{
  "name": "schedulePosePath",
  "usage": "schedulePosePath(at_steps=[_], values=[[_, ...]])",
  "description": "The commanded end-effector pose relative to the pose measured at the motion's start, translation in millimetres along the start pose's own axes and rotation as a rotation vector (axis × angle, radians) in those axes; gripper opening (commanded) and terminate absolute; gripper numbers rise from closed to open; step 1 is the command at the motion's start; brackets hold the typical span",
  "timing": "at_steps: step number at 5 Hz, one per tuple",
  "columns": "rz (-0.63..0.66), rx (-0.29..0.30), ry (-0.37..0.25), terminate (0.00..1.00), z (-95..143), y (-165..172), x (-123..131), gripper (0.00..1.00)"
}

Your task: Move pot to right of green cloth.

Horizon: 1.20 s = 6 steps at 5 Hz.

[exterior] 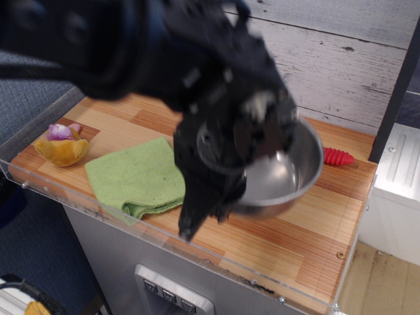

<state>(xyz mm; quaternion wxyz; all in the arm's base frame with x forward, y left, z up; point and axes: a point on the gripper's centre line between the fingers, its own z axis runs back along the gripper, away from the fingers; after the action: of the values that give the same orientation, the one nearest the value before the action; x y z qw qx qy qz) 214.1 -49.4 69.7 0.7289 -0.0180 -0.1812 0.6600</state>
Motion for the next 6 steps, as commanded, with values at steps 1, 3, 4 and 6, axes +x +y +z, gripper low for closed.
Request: schedulePosePath(at_steps=[1, 3, 4, 6], values=[[0.002, -0.042, -0.004, 0.0, -19.5, -1.8, -17.4, 0.0], [-0.03, -0.063, 0.019, 0.0, -33.3, -9.9, -30.3, 0.0], [-0.025, -0.054, 0.022, 0.0, -34.5, -10.2, -32.2, 0.0], [0.035, 0.02, 0.08, 0.0, -36.4, -6.4, -28.3, 1.0]])
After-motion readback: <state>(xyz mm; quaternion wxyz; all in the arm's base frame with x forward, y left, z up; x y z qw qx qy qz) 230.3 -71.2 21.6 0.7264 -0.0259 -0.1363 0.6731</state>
